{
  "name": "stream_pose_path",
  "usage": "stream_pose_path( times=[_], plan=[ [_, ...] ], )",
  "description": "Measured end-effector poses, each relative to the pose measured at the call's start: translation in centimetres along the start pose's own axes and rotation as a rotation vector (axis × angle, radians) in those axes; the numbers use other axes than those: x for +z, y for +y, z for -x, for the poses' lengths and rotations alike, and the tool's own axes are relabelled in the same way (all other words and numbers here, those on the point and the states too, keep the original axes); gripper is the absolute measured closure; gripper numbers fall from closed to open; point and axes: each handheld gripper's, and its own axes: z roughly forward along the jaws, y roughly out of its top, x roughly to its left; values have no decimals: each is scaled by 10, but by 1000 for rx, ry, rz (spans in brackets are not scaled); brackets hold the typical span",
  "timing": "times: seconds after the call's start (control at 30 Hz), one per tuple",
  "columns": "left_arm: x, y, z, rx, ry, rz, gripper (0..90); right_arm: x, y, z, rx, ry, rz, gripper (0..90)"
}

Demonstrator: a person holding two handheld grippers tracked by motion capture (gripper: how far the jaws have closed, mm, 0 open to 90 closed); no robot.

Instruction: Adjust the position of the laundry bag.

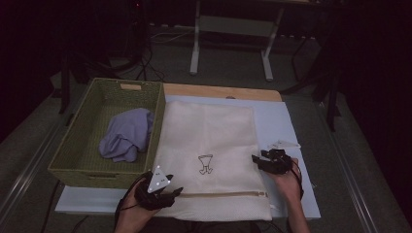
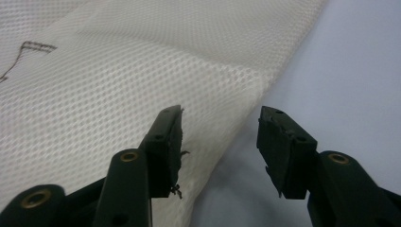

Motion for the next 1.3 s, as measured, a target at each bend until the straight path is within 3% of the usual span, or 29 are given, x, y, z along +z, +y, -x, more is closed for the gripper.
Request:
stream_pose_path(
  times=[0.3,0.33,0.37,0.4,0.43,0.53,0.63,0.8,1.3],
  plan=[
    [0,-5,2,12,-25,-1,451,17,11,12,63,15,-12,525],
    [0,-7,1,13,-31,-3,451,23,13,16,81,44,-35,622],
    [0,-7,1,11,-33,-3,451,23,13,16,81,44,-35,622],
    [0,-7,1,10,-35,-4,450,24,14,15,77,49,-41,743],
    [1,-7,2,9,-35,-4,451,24,14,15,69,39,-39,797],
    [1,-8,2,13,-38,-8,451,23,15,12,42,13,-51,859],
    [2,-9,4,16,-44,-8,451,23,16,11,25,-26,-59,870],
    [3,-11,8,34,-60,-12,450,21,16,16,42,-64,-53,874],
    [24,-15,6,39,-95,-82,483,24,13,29,88,-93,-48,875]
  ],
)
